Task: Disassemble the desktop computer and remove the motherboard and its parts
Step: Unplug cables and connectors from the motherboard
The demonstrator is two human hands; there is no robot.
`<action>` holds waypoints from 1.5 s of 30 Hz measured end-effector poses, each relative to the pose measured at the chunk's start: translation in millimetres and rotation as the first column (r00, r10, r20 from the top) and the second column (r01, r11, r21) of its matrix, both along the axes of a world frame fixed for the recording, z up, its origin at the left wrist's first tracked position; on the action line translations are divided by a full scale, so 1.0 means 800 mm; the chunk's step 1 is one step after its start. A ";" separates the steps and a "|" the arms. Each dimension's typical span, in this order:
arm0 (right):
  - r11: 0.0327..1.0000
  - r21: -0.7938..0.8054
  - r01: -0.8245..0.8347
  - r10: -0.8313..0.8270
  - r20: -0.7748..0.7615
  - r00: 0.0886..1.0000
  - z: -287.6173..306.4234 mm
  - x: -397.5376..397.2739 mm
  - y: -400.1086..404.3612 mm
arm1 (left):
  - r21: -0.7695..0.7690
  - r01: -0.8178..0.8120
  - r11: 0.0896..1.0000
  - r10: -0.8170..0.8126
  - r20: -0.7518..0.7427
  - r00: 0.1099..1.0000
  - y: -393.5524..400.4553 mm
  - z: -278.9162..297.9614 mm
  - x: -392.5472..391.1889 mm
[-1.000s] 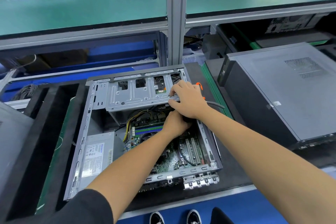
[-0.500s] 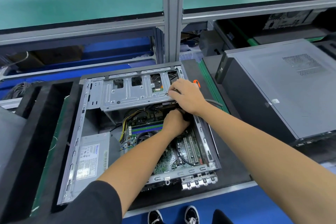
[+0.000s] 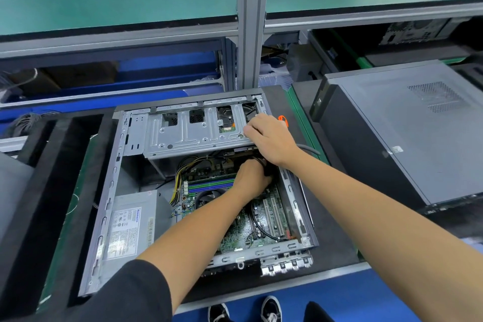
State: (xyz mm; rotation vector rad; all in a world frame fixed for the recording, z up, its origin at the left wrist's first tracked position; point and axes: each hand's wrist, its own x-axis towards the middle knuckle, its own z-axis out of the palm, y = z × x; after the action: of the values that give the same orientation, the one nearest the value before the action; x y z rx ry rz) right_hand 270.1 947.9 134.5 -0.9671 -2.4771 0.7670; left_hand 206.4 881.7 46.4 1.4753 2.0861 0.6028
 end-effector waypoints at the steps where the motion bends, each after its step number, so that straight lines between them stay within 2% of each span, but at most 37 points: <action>1: 1.000 0.005 0.002 -0.002 0.006 1.000 0.000 0.000 0.001 | -0.015 0.000 1.000 0.000 -0.002 1.000 0.000 0.000 0.000; 8: 1.000 0.010 0.001 -0.001 -0.004 1.000 -0.005 0.001 0.002 | -0.055 -0.017 0.998 0.016 -0.005 1.000 0.000 0.000 0.003; 13: 0.999 0.032 0.002 -0.002 -0.002 1.000 -0.005 0.001 0.003 | -0.064 -0.008 0.998 0.002 -0.088 0.996 0.003 0.002 0.002; 45: 0.998 0.057 0.007 -0.008 0.010 1.000 -0.007 -0.001 0.001 | -0.038 0.076 0.996 -0.079 -0.091 0.993 0.004 -0.004 0.002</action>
State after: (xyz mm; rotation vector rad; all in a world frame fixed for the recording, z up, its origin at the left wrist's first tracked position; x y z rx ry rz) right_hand 269.5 948.9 128.9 -0.9619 -2.4886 0.6863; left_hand 207.7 885.2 43.0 1.5839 2.0863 0.4754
